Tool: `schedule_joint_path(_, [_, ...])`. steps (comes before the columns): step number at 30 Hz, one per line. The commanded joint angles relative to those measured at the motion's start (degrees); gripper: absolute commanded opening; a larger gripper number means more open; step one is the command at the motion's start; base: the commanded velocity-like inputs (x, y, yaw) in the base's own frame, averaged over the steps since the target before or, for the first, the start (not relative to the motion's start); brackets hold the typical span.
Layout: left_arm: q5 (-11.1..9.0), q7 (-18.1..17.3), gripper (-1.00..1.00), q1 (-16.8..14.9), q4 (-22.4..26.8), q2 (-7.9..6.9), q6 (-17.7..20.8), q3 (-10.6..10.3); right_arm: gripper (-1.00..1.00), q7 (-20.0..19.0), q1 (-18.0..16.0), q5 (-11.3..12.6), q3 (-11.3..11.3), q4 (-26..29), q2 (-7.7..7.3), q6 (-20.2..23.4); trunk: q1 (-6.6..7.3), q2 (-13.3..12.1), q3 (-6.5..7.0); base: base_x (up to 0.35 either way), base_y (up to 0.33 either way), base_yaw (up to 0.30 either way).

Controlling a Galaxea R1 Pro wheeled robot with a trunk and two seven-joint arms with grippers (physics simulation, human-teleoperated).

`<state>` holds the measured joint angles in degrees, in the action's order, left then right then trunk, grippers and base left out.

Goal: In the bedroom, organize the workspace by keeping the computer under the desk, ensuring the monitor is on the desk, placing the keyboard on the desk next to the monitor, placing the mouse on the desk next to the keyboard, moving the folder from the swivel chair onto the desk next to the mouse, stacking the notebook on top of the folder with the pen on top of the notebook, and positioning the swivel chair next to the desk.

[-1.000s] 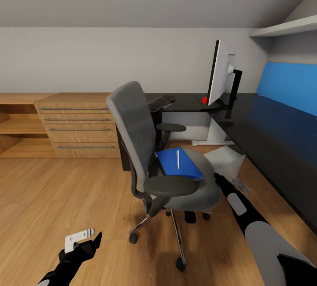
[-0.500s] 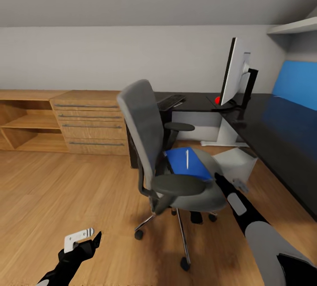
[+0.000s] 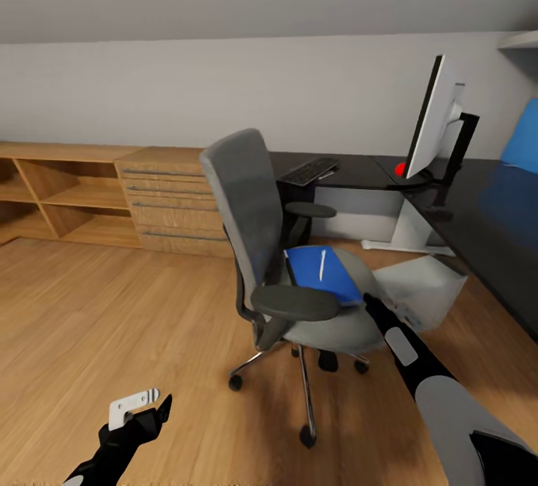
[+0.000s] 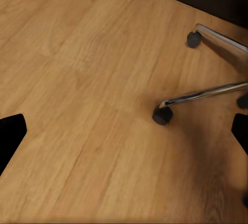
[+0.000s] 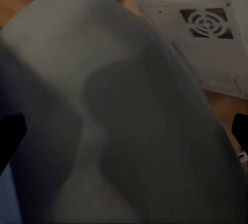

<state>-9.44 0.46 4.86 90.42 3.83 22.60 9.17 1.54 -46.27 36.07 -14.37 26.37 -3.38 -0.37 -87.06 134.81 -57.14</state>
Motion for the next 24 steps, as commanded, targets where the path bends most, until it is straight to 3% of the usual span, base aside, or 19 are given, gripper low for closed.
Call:
schedule_joint_path(1, [-0.6, 0.1, 1.00, 0.0, 0.0, 0.04, 0.3, 0.0, 1.00, 0.0, 0.0, 1.0, 0.2, -0.4, 0.03, 0.0, 0.00, 0.0, -0.11, 0.000, 0.000, 0.197])
schedule_joint_path(12, [-0.4, 0.1, 1.00, 0.0, -0.2, 0.04, 0.3, -0.2, 1.00, 0.0, 0.0, 0.9, 0.2, -0.3, -0.01, -0.1, 0.00, 0.0, -0.77, 0.000, 0.000, 0.181])
schedule_joint_path(24, [-0.4, 0.1, 1.00, 0.0, -0.4, 0.04, 0.3, -0.2, 1.00, 0.0, 0.0, 0.8, 0.1, 0.0, -1.38, -0.3, 0.00, 0.0, -0.81, 0.000, 0.000, 0.010])
